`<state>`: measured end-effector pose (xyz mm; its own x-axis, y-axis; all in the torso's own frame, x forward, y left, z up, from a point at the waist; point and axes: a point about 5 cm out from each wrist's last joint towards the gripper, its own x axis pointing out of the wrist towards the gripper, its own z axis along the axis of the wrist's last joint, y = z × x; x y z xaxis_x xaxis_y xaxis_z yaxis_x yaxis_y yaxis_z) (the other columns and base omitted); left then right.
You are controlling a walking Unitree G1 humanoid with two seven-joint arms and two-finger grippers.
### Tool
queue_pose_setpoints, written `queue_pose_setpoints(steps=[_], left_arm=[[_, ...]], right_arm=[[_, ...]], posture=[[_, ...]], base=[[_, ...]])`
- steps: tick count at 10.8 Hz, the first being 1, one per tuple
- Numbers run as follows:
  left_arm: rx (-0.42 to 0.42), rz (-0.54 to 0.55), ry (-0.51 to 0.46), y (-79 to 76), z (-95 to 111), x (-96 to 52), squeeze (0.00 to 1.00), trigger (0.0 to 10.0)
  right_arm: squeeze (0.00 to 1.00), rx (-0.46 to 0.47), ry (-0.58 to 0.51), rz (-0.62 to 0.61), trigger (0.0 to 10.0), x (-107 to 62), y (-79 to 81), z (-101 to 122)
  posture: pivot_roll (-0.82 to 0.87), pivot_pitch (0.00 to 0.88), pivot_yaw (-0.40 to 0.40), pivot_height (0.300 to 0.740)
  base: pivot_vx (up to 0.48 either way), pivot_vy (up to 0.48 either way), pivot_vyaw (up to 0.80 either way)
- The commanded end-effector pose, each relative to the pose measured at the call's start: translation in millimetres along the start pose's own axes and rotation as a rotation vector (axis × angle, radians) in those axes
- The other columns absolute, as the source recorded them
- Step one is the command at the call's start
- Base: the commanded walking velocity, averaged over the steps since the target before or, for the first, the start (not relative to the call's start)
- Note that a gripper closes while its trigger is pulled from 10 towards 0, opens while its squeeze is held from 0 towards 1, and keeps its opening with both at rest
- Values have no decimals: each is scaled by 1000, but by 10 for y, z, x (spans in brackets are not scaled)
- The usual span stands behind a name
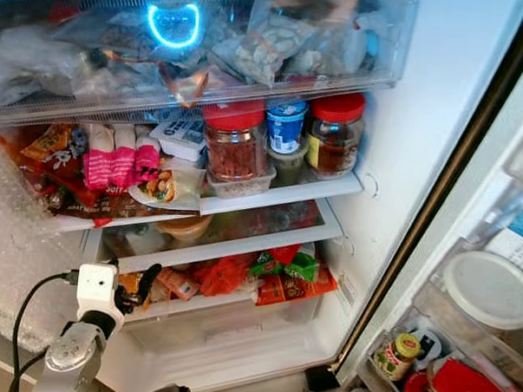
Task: Restocking fridge
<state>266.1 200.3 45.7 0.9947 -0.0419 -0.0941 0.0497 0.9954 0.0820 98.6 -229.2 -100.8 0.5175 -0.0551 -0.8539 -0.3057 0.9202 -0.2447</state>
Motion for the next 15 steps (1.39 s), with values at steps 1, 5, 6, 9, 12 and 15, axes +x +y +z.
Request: queue_pose_setpoints(steps=[1, 5, 6, 9, 12, 15], left_arm=[[4, -11, 3, -26, -14, 12, 0, 10000], [-5, -1, 40, -18, -128, -54, 0, 10000], [-8, 4, 49, -15, -150, -67, 0, 10000], [-15, 21, 68, 10, -212, -106, 0, 10000], [-24, 57, 139, 72, -366, -168, 0, 10000], [-44, 171, 435, 252, -857, -401, 0, 10000]], right_arm=[[0, -16, 1, 42, 10000, 9, 122, 13], [0, -14, 1, 43, 10000, 10, 101, 16], [0, -14, 1, 44, 10000, 10, 99, 16], [0, -17, -1, 47, 10000, 12, 93, 22], [0, -17, -2, 49, 10000, 13, 95, 26], [0, -14, -3, 53, 10000, 17, 103, 35]], posture=[[-93, 0, 51, 640], [-87, 28, 42, 640], [-88, 33, 41, 640], [-83, 41, 37, 640], [-80, 43, 37, 640], [-76, 43, 40, 640]], base=[[-296, 0, 0], [-305, 0, 0], [-300, 0, 0], [-301, 0, 0], [-288, 0, 0], [0, 0, 0]])
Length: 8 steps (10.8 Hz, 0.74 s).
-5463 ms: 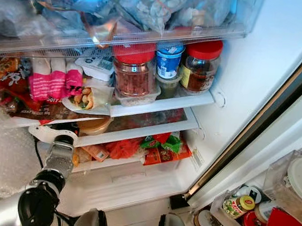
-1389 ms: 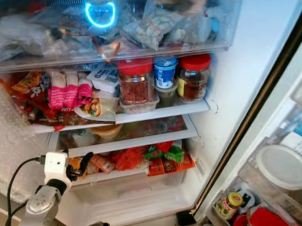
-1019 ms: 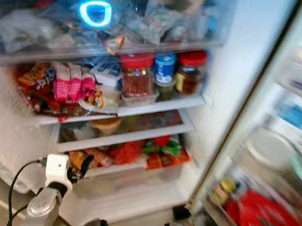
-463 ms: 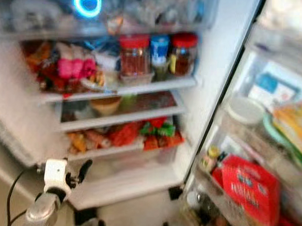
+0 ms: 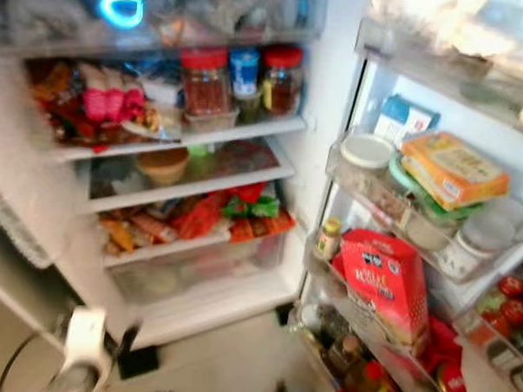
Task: Restocking fridge
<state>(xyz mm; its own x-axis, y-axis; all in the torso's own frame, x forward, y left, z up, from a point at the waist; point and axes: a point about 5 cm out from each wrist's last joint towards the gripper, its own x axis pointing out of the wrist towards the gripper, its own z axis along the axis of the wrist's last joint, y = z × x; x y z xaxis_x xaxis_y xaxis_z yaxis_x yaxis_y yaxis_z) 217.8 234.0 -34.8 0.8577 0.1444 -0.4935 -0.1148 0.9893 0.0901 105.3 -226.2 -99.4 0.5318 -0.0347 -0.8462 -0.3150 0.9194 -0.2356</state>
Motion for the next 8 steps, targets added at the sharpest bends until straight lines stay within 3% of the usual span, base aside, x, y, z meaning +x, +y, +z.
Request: queue_pose_setpoints(steps=[1, 8], left_arm=[[-28, 8, 54, 6, -98, -15, 0, 10000], [-4, -2, 230, -33, -456, -123, 0, 10000]], right_arm=[[0, -8, 20, 40, 10000, -5, 99, -38], [0, 1, 24, 47, 10000, -12, 127, -58]], posture=[[-78, 40, 42, 640], [-76, 22, 52, 640]], base=[[0, 480, 0], [0, 480, 0]])
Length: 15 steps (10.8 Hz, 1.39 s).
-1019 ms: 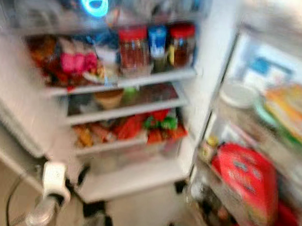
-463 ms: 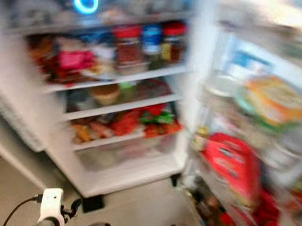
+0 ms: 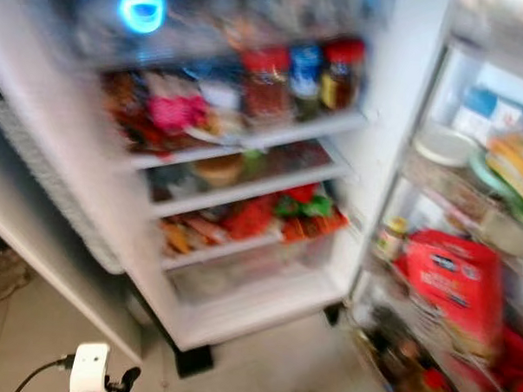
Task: Restocking fridge
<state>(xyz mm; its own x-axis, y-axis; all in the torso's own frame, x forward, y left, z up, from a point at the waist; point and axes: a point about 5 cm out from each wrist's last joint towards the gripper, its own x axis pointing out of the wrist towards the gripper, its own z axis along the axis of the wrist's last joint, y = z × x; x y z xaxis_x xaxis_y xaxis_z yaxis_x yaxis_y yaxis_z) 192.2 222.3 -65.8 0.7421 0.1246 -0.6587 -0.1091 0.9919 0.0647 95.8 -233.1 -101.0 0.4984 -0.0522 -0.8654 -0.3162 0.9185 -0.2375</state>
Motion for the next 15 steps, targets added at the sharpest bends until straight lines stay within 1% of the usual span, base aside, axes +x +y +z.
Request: queue_pose_setpoints(steps=[1, 2, 3, 4, 6, 10, 12, 13, 15], left_arm=[[14, 18, 49, 80, -110, -38, 0, 10000], [14, 21, 74, 87, -155, -50, 0, 10000], [13, 32, 129, 126, -258, -85, 0, 10000], [12, 38, 165, 133, -319, -105, 0, 10000], [30, 37, 209, 127, -372, -118, 0, 10000], [27, 40, 200, 120, -328, -95, 0, 10000], [54, 22, 226, 84, -343, -92, 0, 10000], [50, 20, 228, 76, -335, -86, 0, 10000], [62, -1, 235, 62, -344, -88, 0, 10000]], right_arm=[[0, 3, -17, 48, 10000, 19, 161, 49], [0, 2, -17, 49, 10000, 18, 165, 46], [0, 4, -16, 50, 10000, 18, 166, 44], [0, 5, -15, 50, 10000, 18, 161, 44], [0, 0, -15, 53, 10000, 21, 150, 53], [0, 13, -18, 47, 10000, 32, 153, 79], [0, 20, -18, 46, 10000, 36, 147, 88], [0, 77, -14, 31, 10000, 32, 148, 73], [0, 115, -7, 26, 10000, 31, 154, 62]], posture=[[-75, 19, 53, 640], [-74, 18, 53, 640], [-73, 21, 52, 640], [-69, 25, 48, 640], [-63, 31, 43, 640], [-67, 41, 48, 640], [-65, 41, 41, 640], [-63, 40, 40, 640], [-55, 39, 38, 640]], base=[[0, 480, 0], [0, 480, 0], [0, 480, 0], [0, 480, 0], [0, 480, 0], [0, 451, 0], [0, 0, 0], [0, 0, 0], [0, 0, 0]])
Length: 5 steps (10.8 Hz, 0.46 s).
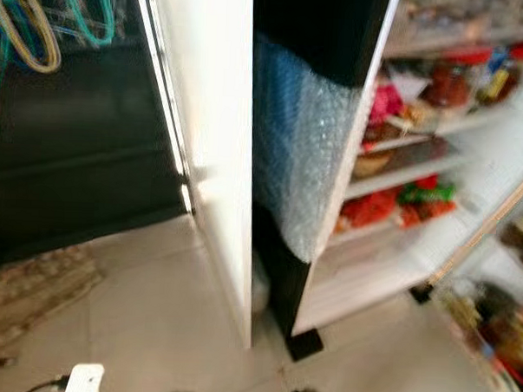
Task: Restocking fridge
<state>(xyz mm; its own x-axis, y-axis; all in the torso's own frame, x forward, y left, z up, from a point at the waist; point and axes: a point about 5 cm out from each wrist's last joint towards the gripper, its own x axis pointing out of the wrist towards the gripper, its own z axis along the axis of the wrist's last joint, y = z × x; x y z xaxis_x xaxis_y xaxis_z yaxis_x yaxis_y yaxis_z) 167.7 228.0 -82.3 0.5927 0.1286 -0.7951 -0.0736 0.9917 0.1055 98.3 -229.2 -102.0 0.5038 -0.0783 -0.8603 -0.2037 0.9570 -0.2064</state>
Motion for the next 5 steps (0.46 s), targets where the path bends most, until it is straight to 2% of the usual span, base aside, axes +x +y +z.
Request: queue_pose_setpoints(steps=[1, 5], left_arm=[[9, -10, 36, -11, -68, -10, 0, 10000], [21, -26, 43, -7, -74, -11, 0, 10000]], right_arm=[[0, 34, -7, 39, 10000, 5, 132, 6], [0, 46, 24, -4, 10000, 2, 127, -33]], posture=[[-58, 37, 43, 640], [-54, 28, 48, 710]], base=[[0, 0, 0], [0, 0, 0]])
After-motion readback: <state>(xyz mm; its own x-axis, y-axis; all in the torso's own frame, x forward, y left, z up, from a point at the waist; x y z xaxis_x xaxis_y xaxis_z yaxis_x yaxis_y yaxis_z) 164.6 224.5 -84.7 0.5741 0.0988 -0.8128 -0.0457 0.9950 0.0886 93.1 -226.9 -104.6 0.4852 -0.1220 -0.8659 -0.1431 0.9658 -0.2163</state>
